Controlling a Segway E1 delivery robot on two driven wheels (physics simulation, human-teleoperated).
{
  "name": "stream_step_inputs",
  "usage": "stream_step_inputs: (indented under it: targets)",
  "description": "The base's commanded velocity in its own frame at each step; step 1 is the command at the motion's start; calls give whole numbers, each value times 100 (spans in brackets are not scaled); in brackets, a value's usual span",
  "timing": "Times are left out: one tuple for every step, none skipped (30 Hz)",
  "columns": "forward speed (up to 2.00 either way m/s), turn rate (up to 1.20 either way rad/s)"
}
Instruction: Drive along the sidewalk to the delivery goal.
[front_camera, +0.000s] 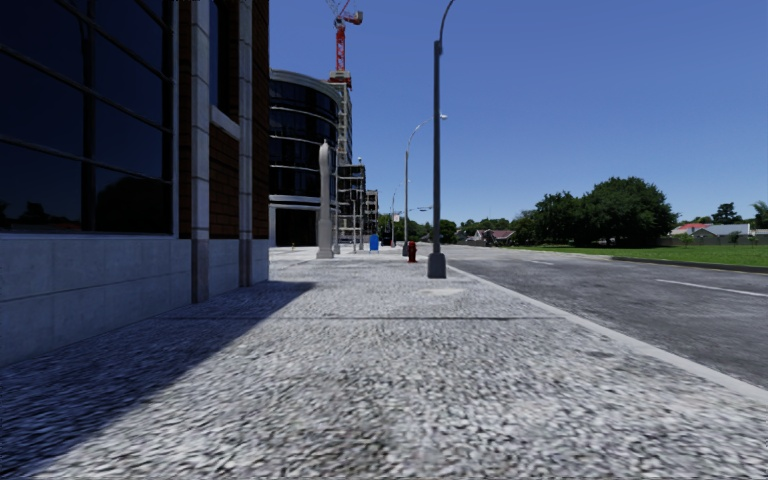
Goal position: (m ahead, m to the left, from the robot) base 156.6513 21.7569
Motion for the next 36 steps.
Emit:
stream_step_inputs:
  targets:
    - [200, 0]
    - [200, 0]
    - [200, 0]
    - [200, 0]
    - [200, 0]
    - [200, 0]
    - [200, 0]
    - [200, 0]
    - [200, 0]
    - [200, 0]
    - [200, 0]
    - [200, 0]
    - [200, 0]
    - [200, 0]
    - [200, 0]
    - [200, 0]
    - [200, 0]
    - [200, 0]
    - [200, 0]
    - [200, 0]
    - [200, 0]
    - [200, 0]
    - [200, 0]
    - [200, 0]
    - [200, 0]
    - [200, 0]
    - [200, 0]
    - [200, 0]
    - [200, 0]
    - [200, 0]
    - [200, 0]
    - [200, 0]
    - [200, 0]
    - [200, 0]
    - [200, 0]
    - [200, 0]
